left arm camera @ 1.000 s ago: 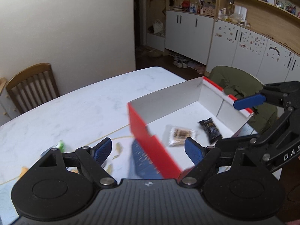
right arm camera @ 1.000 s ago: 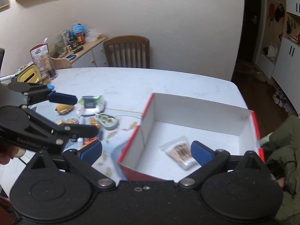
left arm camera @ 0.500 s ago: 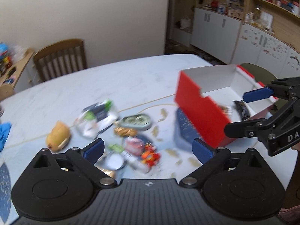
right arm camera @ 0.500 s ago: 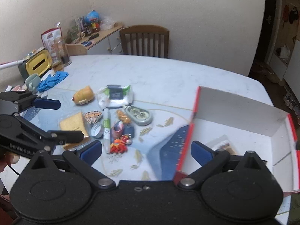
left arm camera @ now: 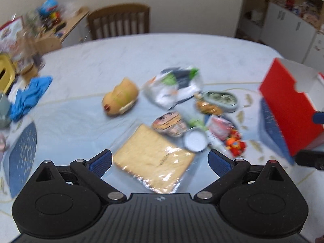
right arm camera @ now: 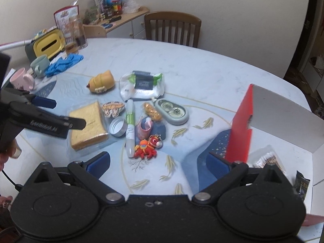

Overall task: Organize objects
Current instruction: 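Withdraw both tools from the box back over the table items, then grasp the bagged bread slice with the left tool while the right tool grasps the red horse keychain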

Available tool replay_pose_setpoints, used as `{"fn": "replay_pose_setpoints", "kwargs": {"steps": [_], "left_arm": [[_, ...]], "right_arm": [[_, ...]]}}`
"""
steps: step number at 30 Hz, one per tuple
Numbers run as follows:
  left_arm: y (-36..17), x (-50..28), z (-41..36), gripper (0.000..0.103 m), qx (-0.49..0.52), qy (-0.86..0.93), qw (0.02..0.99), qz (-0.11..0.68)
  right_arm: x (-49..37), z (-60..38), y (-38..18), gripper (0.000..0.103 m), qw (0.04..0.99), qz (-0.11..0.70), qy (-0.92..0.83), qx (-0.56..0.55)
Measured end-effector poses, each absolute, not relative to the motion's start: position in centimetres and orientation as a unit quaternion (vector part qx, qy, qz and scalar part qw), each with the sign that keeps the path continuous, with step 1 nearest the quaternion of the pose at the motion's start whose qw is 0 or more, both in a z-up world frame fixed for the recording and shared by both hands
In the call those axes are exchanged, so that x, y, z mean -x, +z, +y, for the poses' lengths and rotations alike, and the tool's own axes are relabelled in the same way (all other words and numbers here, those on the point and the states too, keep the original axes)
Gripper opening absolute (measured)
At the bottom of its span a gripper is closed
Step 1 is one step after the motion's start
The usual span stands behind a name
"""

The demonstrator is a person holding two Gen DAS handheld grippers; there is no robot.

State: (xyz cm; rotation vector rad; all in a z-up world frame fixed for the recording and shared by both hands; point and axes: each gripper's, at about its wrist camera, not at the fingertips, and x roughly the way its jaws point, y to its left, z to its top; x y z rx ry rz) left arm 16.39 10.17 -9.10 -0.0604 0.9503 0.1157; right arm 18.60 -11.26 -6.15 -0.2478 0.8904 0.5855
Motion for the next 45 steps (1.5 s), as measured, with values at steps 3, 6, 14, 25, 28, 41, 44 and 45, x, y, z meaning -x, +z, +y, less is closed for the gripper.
{"fn": "replay_pose_setpoints", "kwargs": {"steps": [3, 6, 14, 25, 28, 41, 44, 45], "left_arm": [[-10.3, -17.2, 10.8, 0.102, 0.038, 0.08, 0.878, 0.47], [-11.5, -18.4, 11.1, 0.102, 0.048, 0.102, 0.867, 0.485], [-13.3, -21.4, 11.4, 0.102, 0.049, 0.15, 0.849, 0.504], [-14.2, -22.8, 10.7, 0.102, 0.025, 0.157, 0.846, 0.508], [-14.4, -22.5, 10.8, 0.102, 0.012, 0.146, 0.847, 0.511], [-14.8, -17.9, 12.1, 0.102, -0.059, 0.07, 0.856, 0.509], [-14.8, -17.1, 12.6, 0.102, -0.055, 0.074, 0.856, 0.508], [-14.8, -16.8, 12.8, 0.102, -0.051, 0.076, 0.856, 0.508]], "right_arm": [[-18.7, -10.7, -6.9, 0.101, 0.848, 0.429, 0.285, 0.127], [-18.7, -10.4, -7.3, 0.101, 0.844, 0.431, 0.291, 0.132], [-19.4, -9.6, -8.5, 0.101, 0.835, 0.44, 0.296, 0.144], [-21.1, -7.8, -10.9, 0.094, 0.834, 0.448, 0.284, 0.154], [-21.8, -7.9, -11.2, 0.092, 0.842, 0.443, 0.269, 0.147], [-24.0, -6.6, -13.5, 0.08, 0.845, 0.456, 0.245, 0.138], [-24.1, -6.2, -14.0, 0.075, 0.844, 0.458, 0.239, 0.142], [-24.2, -6.1, -14.2, 0.073, 0.843, 0.459, 0.238, 0.145]]}}
